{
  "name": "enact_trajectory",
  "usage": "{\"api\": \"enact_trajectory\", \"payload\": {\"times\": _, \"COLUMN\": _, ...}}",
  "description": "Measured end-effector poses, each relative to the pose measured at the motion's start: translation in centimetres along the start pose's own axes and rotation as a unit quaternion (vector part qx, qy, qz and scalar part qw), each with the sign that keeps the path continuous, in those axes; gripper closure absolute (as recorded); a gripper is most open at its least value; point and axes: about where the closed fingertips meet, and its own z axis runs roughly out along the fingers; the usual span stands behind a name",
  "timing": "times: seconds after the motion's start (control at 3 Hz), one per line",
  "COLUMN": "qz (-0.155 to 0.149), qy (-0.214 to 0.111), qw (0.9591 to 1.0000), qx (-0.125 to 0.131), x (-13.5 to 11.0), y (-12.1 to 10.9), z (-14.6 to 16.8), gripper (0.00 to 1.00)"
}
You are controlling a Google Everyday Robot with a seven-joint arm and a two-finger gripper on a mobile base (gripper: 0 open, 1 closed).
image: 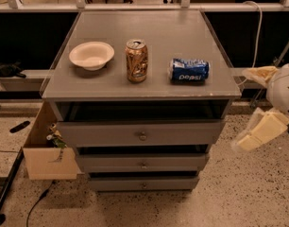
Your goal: Open top drawer
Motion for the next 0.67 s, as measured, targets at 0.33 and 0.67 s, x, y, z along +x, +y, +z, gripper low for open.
{"api": "enact_trajectory", "payload": {"times": 0.33, "qz": -0.007, "qy": -0.009, "qw": 0.9999, "qx": 0.001, "x": -0.3, "y": 1.0, "z": 0.7, "gripper": 0.0}}
{"api": "enact_trajectory", "payload": {"times": 0.67, "qz": -0.002, "qy": -0.017, "qw": 0.9998, "qx": -0.008, "x": 0.2, "y": 3.4, "z": 3.6, "gripper": 0.0}}
